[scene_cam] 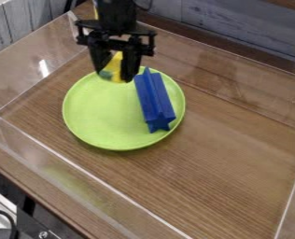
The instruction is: Put the banana in the green plate
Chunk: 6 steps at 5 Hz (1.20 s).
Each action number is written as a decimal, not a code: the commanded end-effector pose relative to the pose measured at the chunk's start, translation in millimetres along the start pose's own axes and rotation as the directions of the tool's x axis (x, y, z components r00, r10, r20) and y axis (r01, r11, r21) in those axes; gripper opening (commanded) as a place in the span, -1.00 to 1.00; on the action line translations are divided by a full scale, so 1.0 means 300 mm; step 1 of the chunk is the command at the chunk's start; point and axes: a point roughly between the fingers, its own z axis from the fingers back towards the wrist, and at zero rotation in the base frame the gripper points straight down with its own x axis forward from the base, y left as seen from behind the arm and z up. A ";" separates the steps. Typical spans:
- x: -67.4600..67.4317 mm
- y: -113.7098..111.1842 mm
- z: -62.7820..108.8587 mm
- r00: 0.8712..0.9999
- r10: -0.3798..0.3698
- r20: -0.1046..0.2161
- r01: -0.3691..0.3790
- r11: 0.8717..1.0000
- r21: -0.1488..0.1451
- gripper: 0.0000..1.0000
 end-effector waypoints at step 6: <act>-0.101 0.079 -0.013 0.988 0.150 0.045 -0.150 0.989 0.007 1.00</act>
